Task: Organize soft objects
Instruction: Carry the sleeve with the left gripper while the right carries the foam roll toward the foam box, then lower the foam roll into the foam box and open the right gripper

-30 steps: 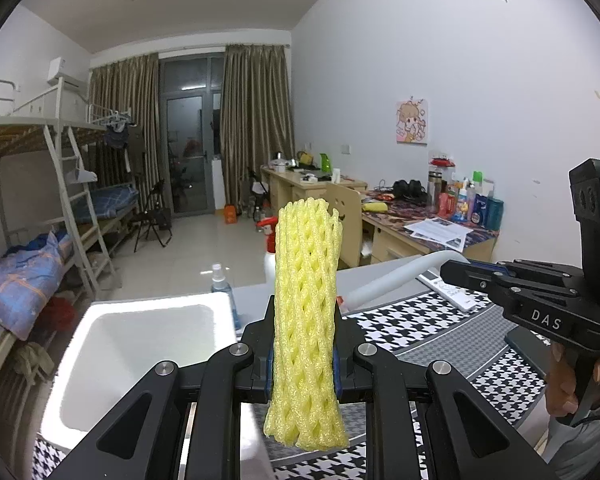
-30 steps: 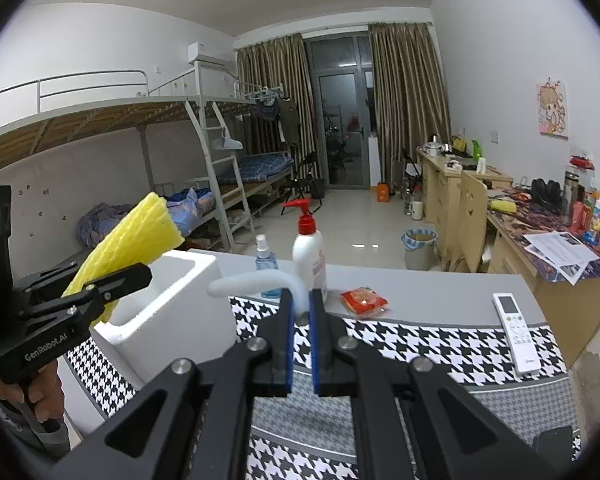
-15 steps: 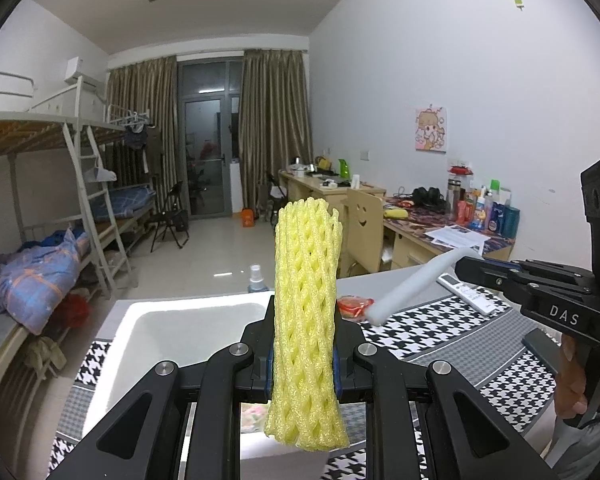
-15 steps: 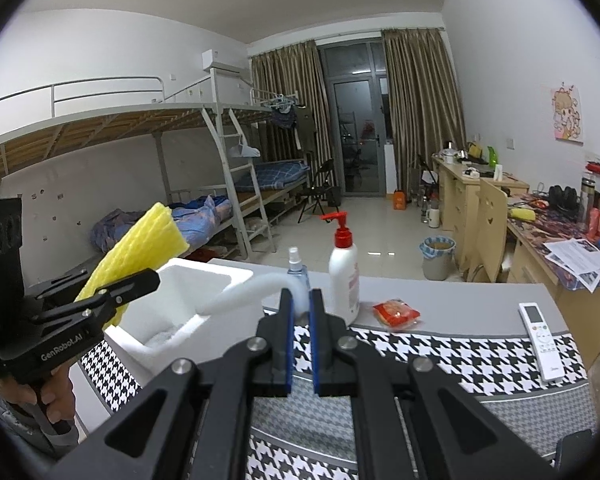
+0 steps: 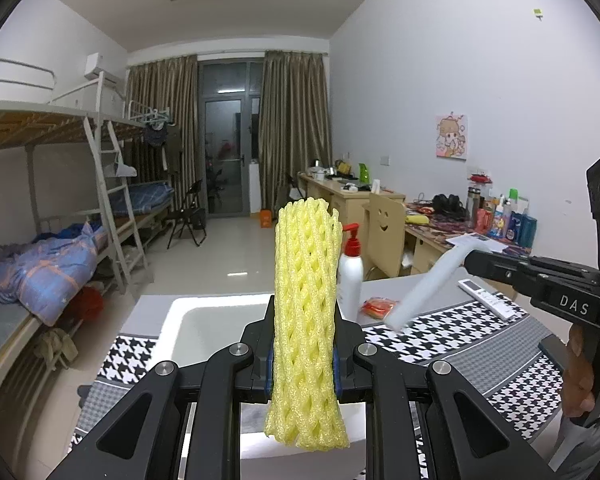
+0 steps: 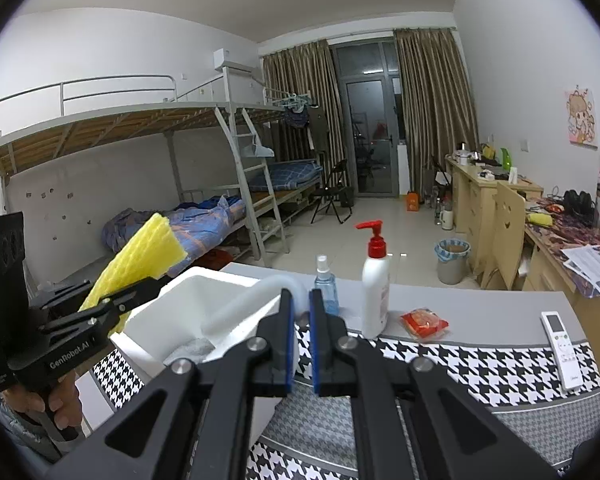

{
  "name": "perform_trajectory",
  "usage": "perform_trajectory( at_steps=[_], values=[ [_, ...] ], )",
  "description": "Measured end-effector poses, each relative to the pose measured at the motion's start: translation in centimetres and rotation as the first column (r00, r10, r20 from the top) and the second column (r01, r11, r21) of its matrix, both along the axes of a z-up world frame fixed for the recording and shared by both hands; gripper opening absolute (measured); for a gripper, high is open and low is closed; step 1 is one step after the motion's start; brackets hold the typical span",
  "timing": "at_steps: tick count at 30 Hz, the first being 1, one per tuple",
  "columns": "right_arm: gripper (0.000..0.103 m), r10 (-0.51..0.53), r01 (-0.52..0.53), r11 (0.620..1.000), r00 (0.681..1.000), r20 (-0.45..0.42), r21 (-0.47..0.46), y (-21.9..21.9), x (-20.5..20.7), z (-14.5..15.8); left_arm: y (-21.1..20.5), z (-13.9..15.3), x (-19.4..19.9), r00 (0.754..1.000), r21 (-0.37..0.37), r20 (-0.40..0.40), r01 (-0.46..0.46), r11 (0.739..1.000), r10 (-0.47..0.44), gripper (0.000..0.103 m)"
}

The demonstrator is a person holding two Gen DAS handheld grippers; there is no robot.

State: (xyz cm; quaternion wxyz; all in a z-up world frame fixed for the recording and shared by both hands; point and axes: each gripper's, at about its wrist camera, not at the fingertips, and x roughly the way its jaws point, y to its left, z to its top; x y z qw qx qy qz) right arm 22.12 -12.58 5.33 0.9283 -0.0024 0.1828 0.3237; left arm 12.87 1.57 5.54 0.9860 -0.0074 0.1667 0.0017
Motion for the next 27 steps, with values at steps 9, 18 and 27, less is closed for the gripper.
perform_trajectory(
  at_steps=[9,18,27],
  values=[
    [0.009,0.043,-0.043,0.999,0.999,-0.012,-0.004,2.5,0.0,0.0,1.8,0.0,-0.6,0.999,-0.005,0.002,-0.054,0.999,0.054,0.021],
    [0.009,0.091,-0.092,0.996,0.996,-0.023,-0.022,5.3,-0.2,0.0,3.4,-0.2,-1.2,0.995,-0.012,0.001,-0.100,0.995,0.100,0.021],
    [0.009,0.133,-0.135,0.989,0.990,-0.037,-0.060,8.1,-0.1,-0.1,5.7,-0.2,-2.1,0.984,-0.031,0.009,-0.178,0.984,0.178,0.021]
  ],
)
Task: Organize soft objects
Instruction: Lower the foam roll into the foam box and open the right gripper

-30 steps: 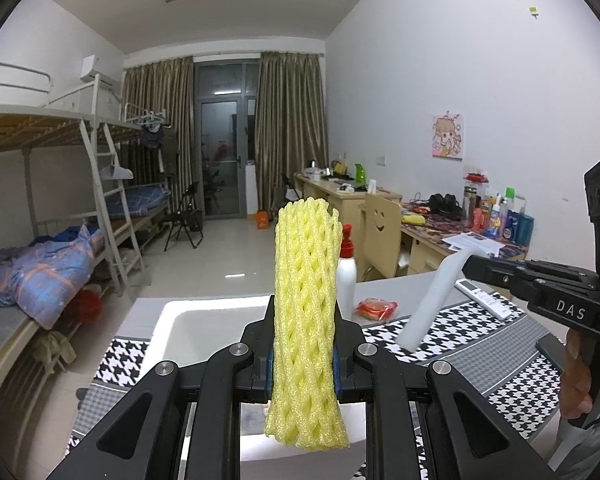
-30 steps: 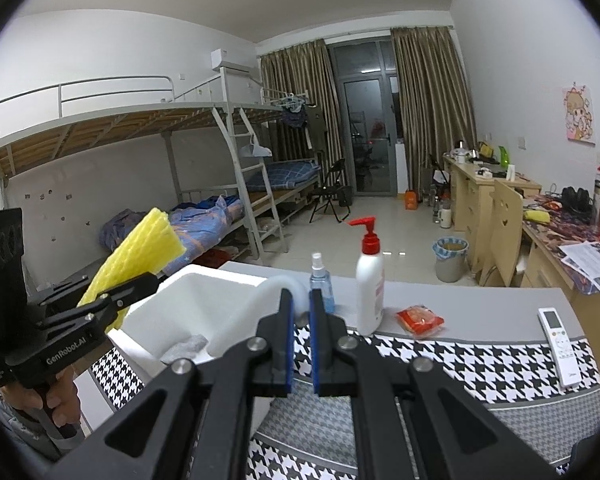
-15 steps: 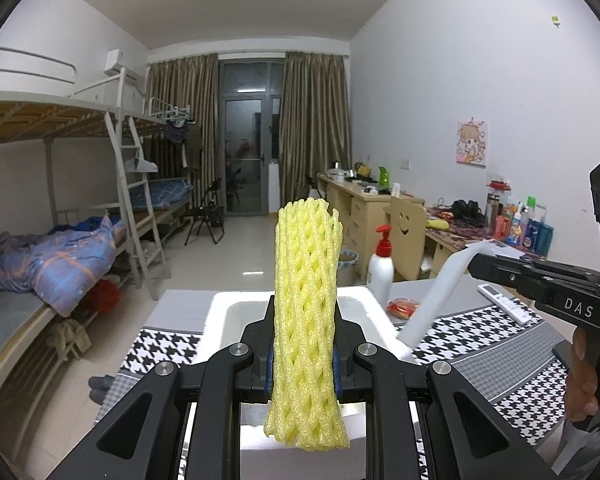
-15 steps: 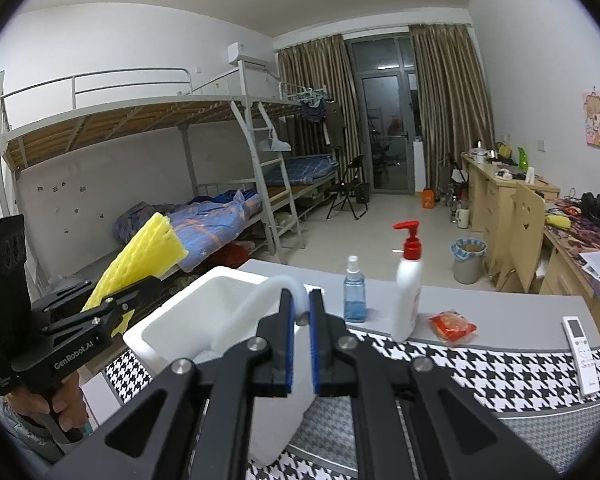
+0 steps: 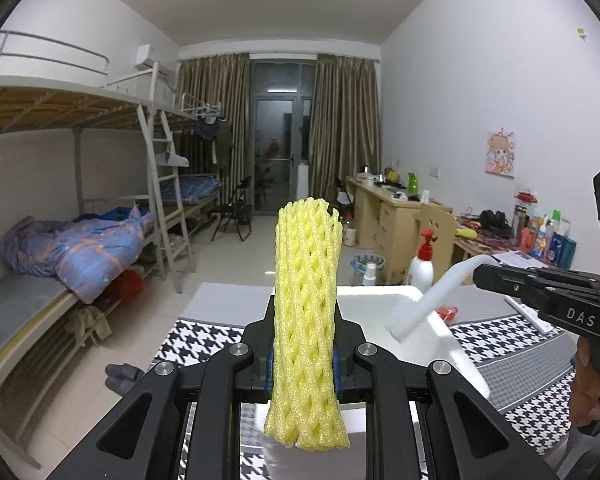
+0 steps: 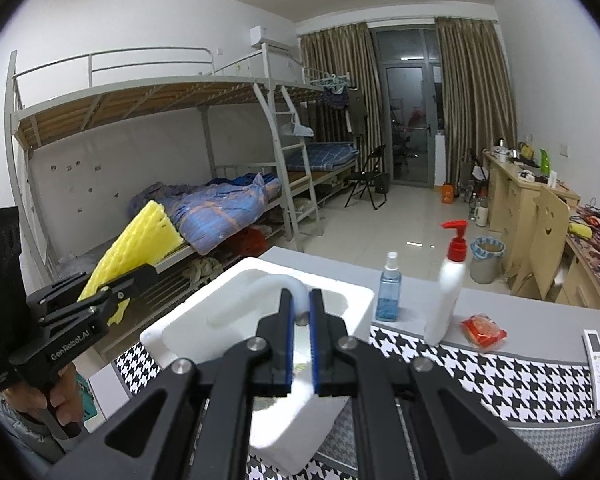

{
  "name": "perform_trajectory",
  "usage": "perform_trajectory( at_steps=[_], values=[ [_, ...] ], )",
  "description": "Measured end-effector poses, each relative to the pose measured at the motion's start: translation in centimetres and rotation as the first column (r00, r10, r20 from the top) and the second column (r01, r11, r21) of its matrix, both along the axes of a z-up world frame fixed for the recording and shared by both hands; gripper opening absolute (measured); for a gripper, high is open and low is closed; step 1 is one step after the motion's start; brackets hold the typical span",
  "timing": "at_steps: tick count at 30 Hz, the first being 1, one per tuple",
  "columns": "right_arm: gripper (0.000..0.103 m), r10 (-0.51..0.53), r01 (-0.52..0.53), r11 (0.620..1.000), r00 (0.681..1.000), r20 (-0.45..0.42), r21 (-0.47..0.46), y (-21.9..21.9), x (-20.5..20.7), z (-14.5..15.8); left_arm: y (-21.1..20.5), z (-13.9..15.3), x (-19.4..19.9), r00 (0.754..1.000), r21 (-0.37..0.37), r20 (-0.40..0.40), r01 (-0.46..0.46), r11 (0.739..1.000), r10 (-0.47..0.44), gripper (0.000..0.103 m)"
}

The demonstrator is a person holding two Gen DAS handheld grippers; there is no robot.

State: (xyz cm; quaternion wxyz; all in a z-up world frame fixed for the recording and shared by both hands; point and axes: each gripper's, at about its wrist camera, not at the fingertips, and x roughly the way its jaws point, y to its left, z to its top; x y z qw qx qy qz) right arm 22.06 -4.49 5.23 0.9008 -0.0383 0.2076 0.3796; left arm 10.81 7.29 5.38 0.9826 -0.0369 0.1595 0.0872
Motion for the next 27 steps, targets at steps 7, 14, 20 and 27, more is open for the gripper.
perform_trajectory(
  at_steps=[7,14,20,27],
  values=[
    [0.009,0.014,-0.015,1.000,1.000,-0.019,-0.019,1.8,0.6,-0.3,0.6,-0.1,-0.5,1.000,0.010,0.000,-0.020,1.000,0.020,0.021],
    [0.009,0.014,-0.017,0.999,0.999,-0.051,-0.044,3.3,1.3,-0.8,1.3,-0.6,-0.6,0.999,0.000,-0.015,-0.043,0.999,0.043,0.021],
    [0.009,0.010,-0.015,0.997,0.997,-0.076,-0.072,4.6,1.8,-1.7,1.7,-0.6,-0.7,0.998,-0.010,-0.009,-0.054,0.998,0.054,0.021],
    [0.036,-0.007,-0.011,0.989,0.993,-0.119,-0.146,5.7,2.4,-2.9,2.0,-0.8,-0.5,0.998,-0.021,-0.018,-0.057,0.998,0.057,0.021]
  ],
)
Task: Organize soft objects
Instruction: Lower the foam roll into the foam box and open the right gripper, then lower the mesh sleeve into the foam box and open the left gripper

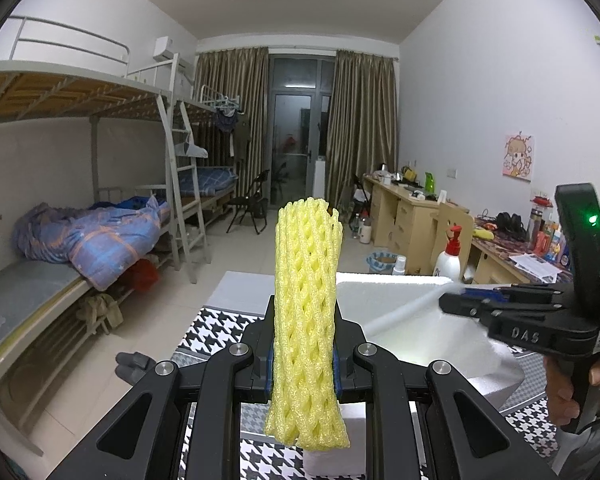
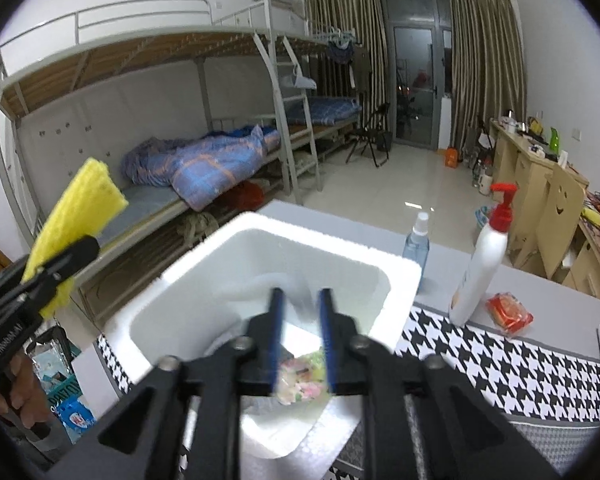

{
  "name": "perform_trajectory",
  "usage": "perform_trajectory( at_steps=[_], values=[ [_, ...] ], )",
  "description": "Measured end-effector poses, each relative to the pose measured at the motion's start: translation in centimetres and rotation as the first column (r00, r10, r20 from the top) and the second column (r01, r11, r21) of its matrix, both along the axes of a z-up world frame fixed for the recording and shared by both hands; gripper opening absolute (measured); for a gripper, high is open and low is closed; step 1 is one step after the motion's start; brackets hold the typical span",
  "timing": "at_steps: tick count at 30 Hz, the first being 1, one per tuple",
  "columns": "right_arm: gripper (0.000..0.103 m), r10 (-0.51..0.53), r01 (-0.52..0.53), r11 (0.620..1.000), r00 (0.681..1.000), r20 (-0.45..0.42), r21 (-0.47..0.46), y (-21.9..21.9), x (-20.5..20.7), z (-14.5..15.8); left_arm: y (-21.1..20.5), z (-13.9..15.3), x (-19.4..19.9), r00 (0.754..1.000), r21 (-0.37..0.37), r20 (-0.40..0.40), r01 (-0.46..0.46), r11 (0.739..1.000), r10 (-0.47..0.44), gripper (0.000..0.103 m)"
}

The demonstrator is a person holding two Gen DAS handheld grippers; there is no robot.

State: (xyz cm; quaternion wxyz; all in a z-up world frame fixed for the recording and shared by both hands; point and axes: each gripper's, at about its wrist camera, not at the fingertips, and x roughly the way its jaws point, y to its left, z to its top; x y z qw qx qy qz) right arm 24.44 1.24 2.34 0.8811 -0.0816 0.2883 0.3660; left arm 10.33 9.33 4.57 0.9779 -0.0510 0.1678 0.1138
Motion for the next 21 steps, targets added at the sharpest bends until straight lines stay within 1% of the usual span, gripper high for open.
perform_trajectory(
  at_steps=[2,3,4,5,11,13,15,16,18,21],
  values=[
    [0.045,-0.003,0.003,1.000,1.000,0.003,-0.004,0.0,-0.1,-0.1,0.0,0.0,0.0,1.000,-0.001,0.002,-0.001,1.000,0.001,0.021],
    [0.052,-0.002,0.002,1.000,1.000,0.006,-0.004,0.1,-0.2,-0.1,0.0,0.0,0.0,1.000,0.000,0.000,0.000,1.000,0.000,0.021],
    [0.055,0.003,-0.003,1.000,1.000,0.007,-0.003,0.0,-0.4,-0.1,0.0,-0.1,0.0,1.000,0.000,0.000,0.000,1.000,0.000,0.021],
    [0.057,0.004,-0.004,1.000,1.000,0.014,0.001,0.0,-0.5,0.0,0.0,0.0,0.0,1.000,0.000,0.000,0.000,1.000,0.000,0.021],
    [0.058,0.017,-0.018,1.000,1.000,0.024,0.001,0.1,-0.8,0.2,0.0,-0.1,0.3,1.000,-0.003,-0.006,0.006,1.000,-0.006,0.021],
    [0.061,0.016,-0.016,1.000,1.000,0.023,0.002,0.0,-0.7,0.2,-0.1,-0.1,0.3,1.000,-0.002,-0.006,0.009,1.000,-0.009,0.021],
    [0.070,0.014,-0.014,1.000,1.000,0.026,0.012,-0.3,-0.8,0.2,-0.2,-0.1,0.3,1.000,-0.003,-0.007,0.011,1.000,-0.011,0.021],
    [0.073,0.013,-0.013,1.000,0.999,0.029,0.021,-0.5,-0.8,0.3,-0.2,-0.1,0.3,1.000,-0.001,-0.007,0.013,1.000,-0.013,0.021],
    [0.083,0.012,-0.013,0.999,0.999,0.036,0.037,-0.9,-1.0,0.5,0.0,-0.1,0.3,1.000,-0.004,-0.008,0.018,1.000,-0.018,0.021],
    [0.092,-0.002,-0.001,0.999,0.998,0.064,0.047,-1.5,-1.4,0.7,-0.2,-0.2,0.6,1.000,-0.002,-0.012,0.024,1.000,-0.024,0.021]
  ],
)
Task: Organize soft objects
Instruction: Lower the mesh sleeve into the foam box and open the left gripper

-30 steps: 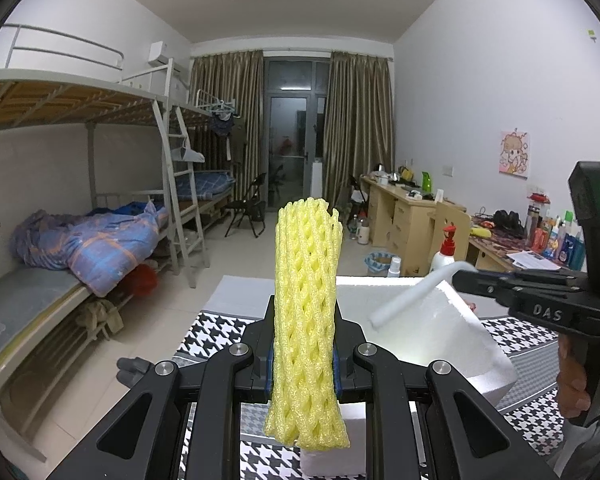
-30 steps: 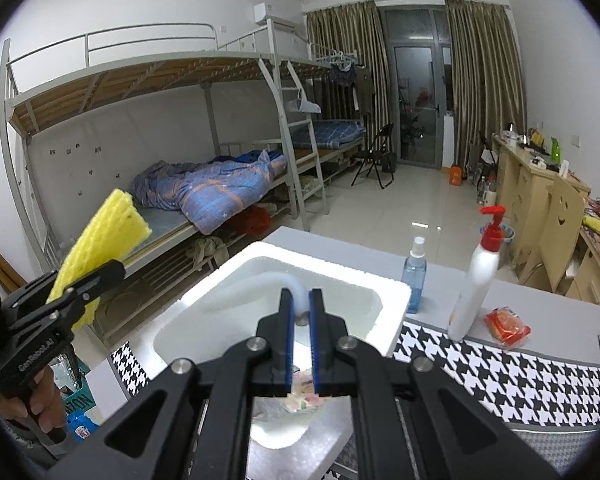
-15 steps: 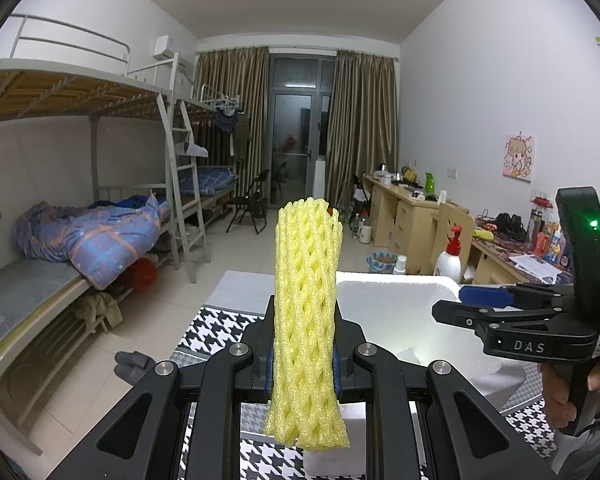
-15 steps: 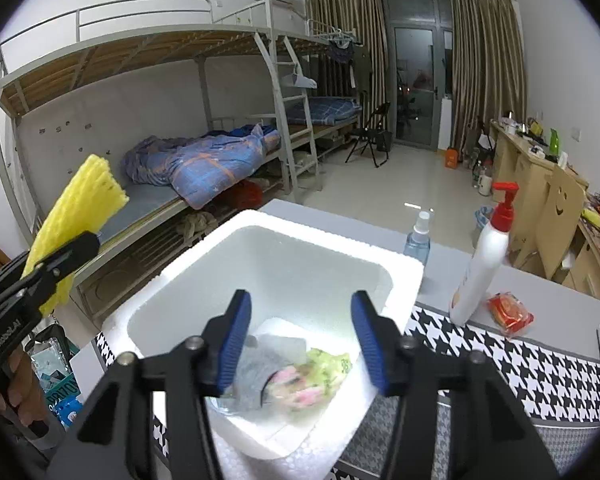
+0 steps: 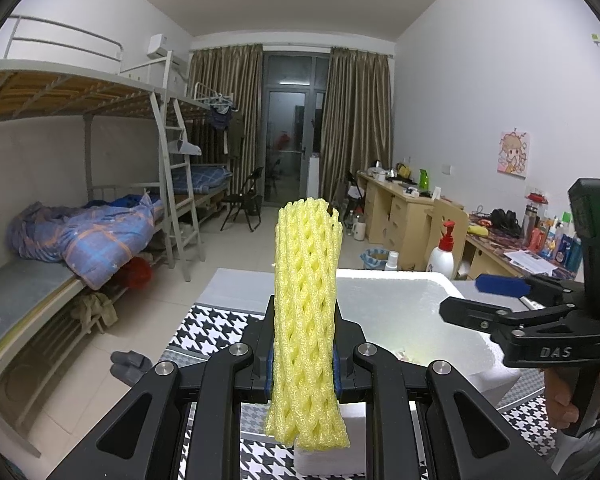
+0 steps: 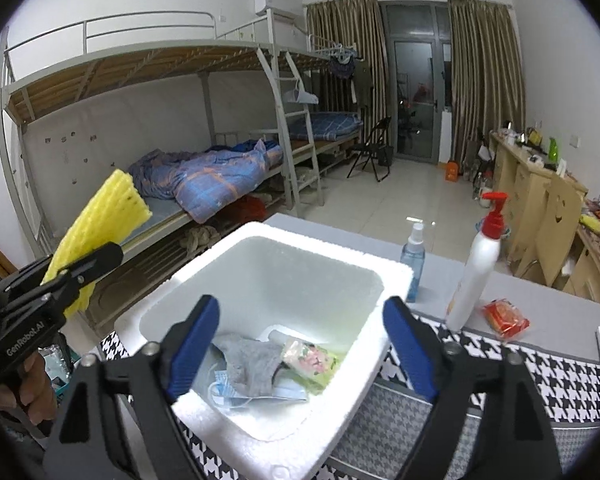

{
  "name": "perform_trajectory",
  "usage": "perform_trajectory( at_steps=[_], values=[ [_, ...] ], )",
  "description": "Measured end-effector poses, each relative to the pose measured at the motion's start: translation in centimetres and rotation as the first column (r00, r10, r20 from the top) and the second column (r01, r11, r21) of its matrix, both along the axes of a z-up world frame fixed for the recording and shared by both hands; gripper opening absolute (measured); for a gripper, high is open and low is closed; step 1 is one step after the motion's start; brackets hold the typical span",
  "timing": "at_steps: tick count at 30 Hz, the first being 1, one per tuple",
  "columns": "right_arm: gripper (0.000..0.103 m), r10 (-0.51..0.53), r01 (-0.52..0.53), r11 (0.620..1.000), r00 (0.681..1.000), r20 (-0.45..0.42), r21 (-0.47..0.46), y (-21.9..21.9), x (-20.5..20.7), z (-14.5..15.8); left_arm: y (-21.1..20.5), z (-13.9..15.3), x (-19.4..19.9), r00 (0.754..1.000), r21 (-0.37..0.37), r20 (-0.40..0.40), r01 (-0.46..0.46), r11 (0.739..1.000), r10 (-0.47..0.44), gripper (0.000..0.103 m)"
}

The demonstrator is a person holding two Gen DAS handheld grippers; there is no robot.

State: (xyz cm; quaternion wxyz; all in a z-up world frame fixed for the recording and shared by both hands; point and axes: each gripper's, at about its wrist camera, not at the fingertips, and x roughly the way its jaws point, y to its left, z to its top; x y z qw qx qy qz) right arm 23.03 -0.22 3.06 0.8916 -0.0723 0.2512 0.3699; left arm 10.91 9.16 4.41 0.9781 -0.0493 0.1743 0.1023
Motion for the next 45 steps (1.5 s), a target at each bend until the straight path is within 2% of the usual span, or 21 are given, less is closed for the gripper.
perform_trajectory(
  at_steps=[3,28,45],
  values=[
    [0.095,-0.024,0.024,1.000,0.999,0.030,-0.001,-0.5,-0.3,0.1,-0.3,0.0,0.2,1.000,0.001,-0.002,0.009,1.000,-0.009,0.021],
    [0.096,-0.138,0.135,0.990,0.988,0.073,0.052,-5.4,-0.9,0.4,-2.1,0.4,2.3,0.992,0.018,-0.007,0.128,0.992,-0.127,0.021],
    [0.096,-0.202,0.198,0.978,0.978,0.049,0.069,-8.4,-0.5,-0.3,-3.7,-0.3,4.9,0.981,0.011,-0.050,0.188,0.982,-0.187,0.021]
  ],
)
